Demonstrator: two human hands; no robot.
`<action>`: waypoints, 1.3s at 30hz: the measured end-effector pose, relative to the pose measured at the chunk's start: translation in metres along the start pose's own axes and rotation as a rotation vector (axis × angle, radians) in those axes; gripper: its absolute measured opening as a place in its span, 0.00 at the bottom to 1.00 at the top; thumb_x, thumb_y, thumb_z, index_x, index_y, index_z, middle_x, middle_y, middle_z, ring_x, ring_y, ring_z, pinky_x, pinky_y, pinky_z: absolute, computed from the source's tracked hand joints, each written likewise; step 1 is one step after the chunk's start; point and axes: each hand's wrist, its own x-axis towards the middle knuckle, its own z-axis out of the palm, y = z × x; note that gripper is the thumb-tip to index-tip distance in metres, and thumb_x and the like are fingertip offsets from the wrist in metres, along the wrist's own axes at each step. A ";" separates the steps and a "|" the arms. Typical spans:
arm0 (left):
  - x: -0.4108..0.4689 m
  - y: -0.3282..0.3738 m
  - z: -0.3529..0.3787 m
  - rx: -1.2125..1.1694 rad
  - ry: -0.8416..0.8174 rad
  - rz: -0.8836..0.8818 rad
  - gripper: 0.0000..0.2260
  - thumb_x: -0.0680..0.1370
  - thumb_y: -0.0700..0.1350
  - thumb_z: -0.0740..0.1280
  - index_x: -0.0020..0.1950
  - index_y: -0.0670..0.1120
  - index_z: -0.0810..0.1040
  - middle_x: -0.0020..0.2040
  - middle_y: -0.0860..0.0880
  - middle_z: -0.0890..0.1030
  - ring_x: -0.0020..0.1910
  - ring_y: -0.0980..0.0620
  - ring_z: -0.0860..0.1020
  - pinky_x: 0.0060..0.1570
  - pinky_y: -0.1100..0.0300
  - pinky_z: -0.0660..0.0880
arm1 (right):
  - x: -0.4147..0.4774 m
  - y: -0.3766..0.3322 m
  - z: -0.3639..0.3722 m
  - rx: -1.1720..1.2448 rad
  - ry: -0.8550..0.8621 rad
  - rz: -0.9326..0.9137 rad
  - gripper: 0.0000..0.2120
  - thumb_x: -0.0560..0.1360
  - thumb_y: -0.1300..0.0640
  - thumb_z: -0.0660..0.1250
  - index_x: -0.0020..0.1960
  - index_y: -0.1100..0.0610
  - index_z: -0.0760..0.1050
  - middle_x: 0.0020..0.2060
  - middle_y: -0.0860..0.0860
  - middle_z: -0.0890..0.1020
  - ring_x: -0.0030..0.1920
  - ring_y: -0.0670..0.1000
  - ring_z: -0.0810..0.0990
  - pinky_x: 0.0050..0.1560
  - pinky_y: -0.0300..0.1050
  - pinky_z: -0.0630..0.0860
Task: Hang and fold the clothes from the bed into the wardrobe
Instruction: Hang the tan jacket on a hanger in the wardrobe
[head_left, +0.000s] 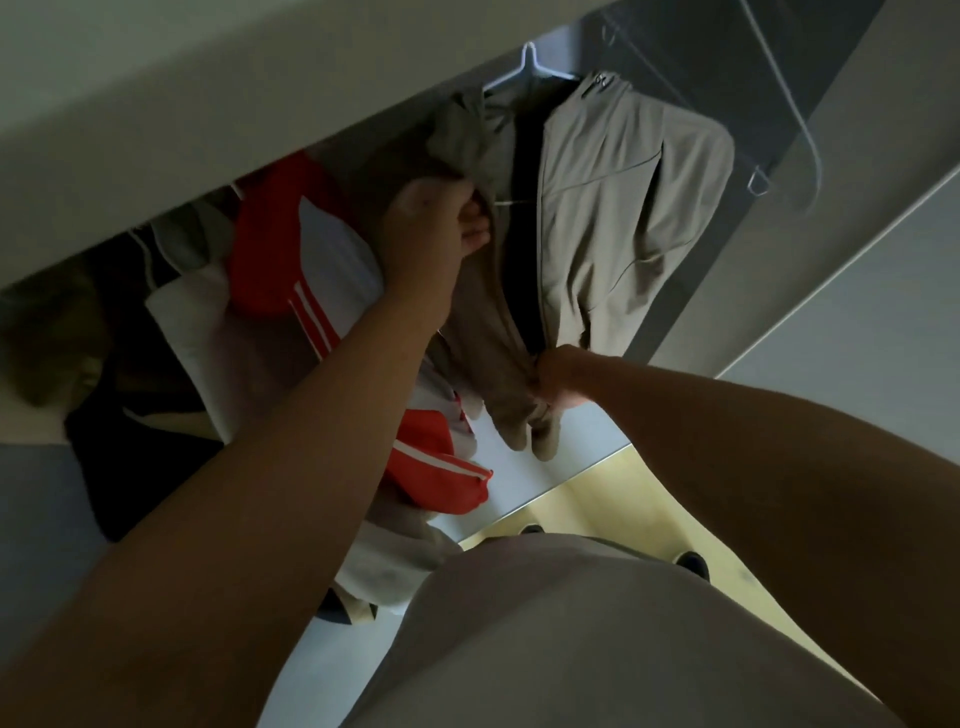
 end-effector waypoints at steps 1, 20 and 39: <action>0.000 -0.011 -0.007 0.035 0.015 -0.038 0.04 0.78 0.38 0.65 0.48 0.42 0.79 0.41 0.44 0.82 0.37 0.50 0.82 0.42 0.57 0.81 | -0.002 0.001 0.002 0.011 0.040 -0.021 0.15 0.82 0.55 0.59 0.59 0.61 0.79 0.47 0.54 0.81 0.51 0.53 0.80 0.54 0.44 0.74; -0.082 -0.177 -0.045 1.223 -0.217 0.129 0.18 0.79 0.60 0.64 0.40 0.47 0.70 0.38 0.47 0.77 0.42 0.48 0.79 0.40 0.63 0.67 | -0.045 -0.029 -0.029 -0.183 0.244 -0.322 0.10 0.78 0.56 0.65 0.55 0.61 0.72 0.40 0.51 0.75 0.39 0.52 0.75 0.32 0.41 0.67; -0.100 -0.190 -0.122 1.546 -0.336 0.089 0.19 0.83 0.59 0.55 0.47 0.46 0.75 0.41 0.48 0.76 0.45 0.50 0.79 0.45 0.61 0.72 | -0.038 -0.011 -0.023 -0.137 0.470 -0.455 0.08 0.79 0.54 0.64 0.47 0.51 0.65 0.35 0.50 0.73 0.38 0.55 0.77 0.39 0.48 0.74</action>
